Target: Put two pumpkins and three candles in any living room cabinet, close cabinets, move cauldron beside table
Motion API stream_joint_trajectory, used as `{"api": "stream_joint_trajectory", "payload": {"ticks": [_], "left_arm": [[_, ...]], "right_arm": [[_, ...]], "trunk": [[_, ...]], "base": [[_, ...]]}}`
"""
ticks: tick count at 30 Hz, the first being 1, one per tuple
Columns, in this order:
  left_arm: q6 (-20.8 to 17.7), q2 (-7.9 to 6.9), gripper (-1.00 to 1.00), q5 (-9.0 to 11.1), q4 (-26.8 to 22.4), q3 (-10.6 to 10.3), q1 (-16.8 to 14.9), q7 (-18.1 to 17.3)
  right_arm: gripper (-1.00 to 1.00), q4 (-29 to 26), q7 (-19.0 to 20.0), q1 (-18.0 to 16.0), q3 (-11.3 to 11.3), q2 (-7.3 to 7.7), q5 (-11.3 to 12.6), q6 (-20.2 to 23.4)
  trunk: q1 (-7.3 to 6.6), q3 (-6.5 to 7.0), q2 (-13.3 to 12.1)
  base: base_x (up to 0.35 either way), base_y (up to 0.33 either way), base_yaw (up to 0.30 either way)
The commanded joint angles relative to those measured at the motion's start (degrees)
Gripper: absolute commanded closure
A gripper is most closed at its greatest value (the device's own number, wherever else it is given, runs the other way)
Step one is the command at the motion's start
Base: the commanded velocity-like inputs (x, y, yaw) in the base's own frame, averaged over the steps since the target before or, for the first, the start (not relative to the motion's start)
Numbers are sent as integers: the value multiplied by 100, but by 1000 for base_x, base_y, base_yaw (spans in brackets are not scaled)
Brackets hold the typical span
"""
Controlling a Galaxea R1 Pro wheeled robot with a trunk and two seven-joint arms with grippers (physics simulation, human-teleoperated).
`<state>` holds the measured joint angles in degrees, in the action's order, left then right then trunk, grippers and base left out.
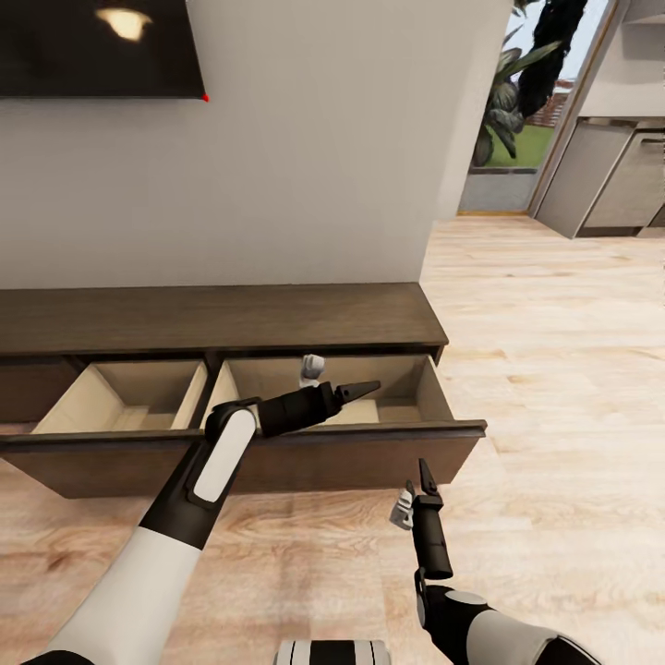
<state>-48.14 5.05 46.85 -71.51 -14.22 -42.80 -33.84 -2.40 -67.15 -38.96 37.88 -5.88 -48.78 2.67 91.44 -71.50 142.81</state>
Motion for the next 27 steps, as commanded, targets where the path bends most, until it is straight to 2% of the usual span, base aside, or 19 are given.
{"api": "stream_joint_trajectory", "payload": {"ticks": [1,5,9,19,25,27], "left_arm": [[5,-2,-100,-1,-12,4,6,0],[256,-9,-100,3,0,6,22,2],[512,7,-100,-1,-3,-14,26,15],[482,14,-100,114,17,-6,20,27],[476,34,-100,110,52,-13,18,46],[481,30,-100,108,206,-13,18,55]], "right_arm": [[-100,0,0,-1,0,5,0,-2],[-100,2,1,-2,0,7,0,-3],[-100,3,1,-3,0,8,-5,-5],[-100,15,46,4,-15,43,61,-438],[-100,35,54,59,-30,51,91,-561],[-100,65,61,74,-33,50,105,-701]], "trunk": [[0,0,0],[0,0,0],[-88,72,-160],[-307,251,-561],[-439,359,-802],[-483,395,-882]], "base": [[-16,0,0],[-5,0,0],[0,0,0],[0,0,0],[0,0,0],[0,0,0]]}}
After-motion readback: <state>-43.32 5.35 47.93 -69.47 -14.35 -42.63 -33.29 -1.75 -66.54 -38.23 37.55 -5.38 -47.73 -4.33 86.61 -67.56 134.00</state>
